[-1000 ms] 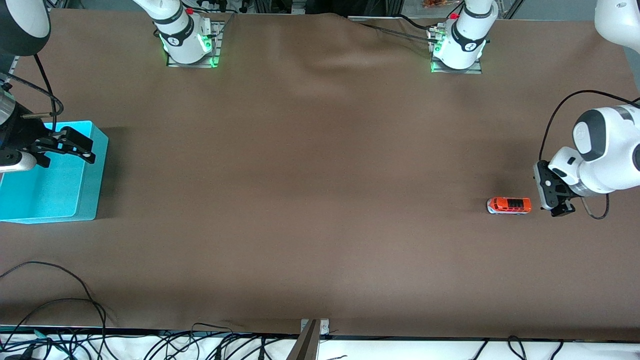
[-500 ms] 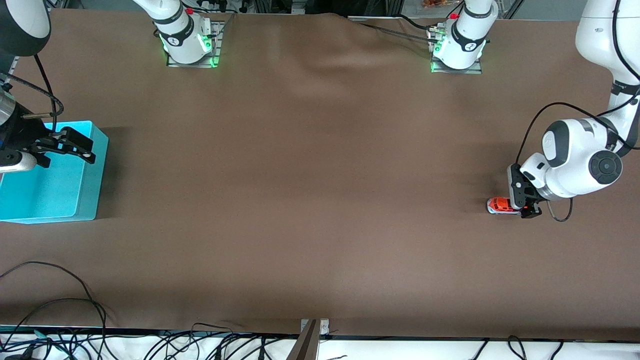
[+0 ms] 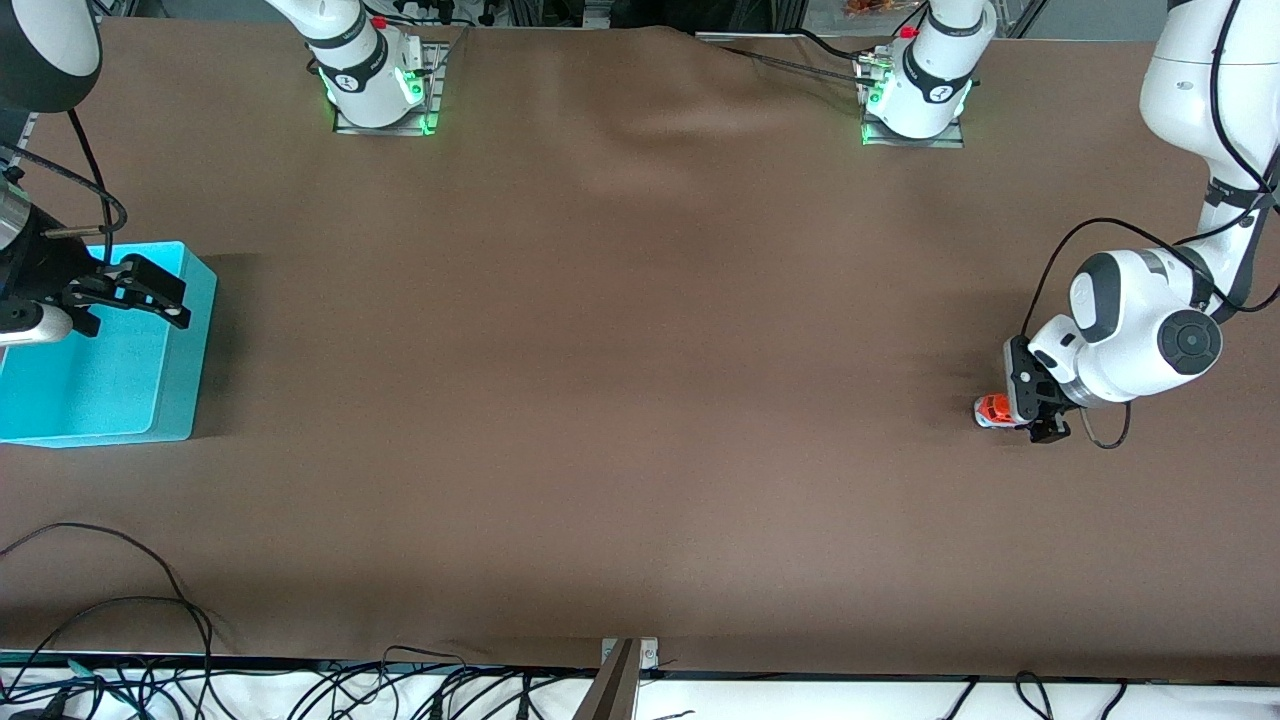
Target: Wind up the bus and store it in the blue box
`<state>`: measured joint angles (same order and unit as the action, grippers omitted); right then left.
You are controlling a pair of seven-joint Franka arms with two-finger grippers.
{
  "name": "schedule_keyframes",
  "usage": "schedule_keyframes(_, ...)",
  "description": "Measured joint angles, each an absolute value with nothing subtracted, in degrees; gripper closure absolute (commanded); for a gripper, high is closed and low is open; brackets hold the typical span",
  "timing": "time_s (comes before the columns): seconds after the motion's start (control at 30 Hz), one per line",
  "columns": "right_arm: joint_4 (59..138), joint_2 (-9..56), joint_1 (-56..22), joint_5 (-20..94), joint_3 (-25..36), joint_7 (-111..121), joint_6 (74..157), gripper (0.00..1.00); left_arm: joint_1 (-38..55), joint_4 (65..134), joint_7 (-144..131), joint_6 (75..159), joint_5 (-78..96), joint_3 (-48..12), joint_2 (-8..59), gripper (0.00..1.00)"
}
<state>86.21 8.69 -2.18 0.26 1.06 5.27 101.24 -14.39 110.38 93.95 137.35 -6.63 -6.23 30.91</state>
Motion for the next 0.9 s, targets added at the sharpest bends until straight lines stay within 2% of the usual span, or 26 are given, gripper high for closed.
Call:
schedule_keyframes(0.07,86.2,8.7,-2.2,0.3,1.1,5.3,101.3,0.0,-14.4,110.3,94.0,137.5,-6.6,-6.2,31.1,0.8)
schedule_keyframes(0.1,86.2,8.7,-2.2,0.3,1.1,5.3,101.3,0.0,-14.4,110.3,94.0,137.5,-6.6,-6.2,31.2,0.87)
schedule_keyframes(0.2,86.2,8.7,-2.2,0.3,1.1,5.3,101.3,0.0,-14.3,110.2,94.0,137.6,-6.6,-6.2,31.3,0.99)
schedule_keyframes(0.6,86.2,8.7,-2.2,0.3,1.1,5.3,101.3,0.0,-13.0,110.0,94.1,137.7,-6.6,-6.4,31.3,1.0)
schedule_keyframes(0.9,86.2,8.7,-2.2,0.3,1.1,5.3,101.3,0.0,-8.4,109.3,90.3,137.6,-6.6,-9.2,31.1,1.0)
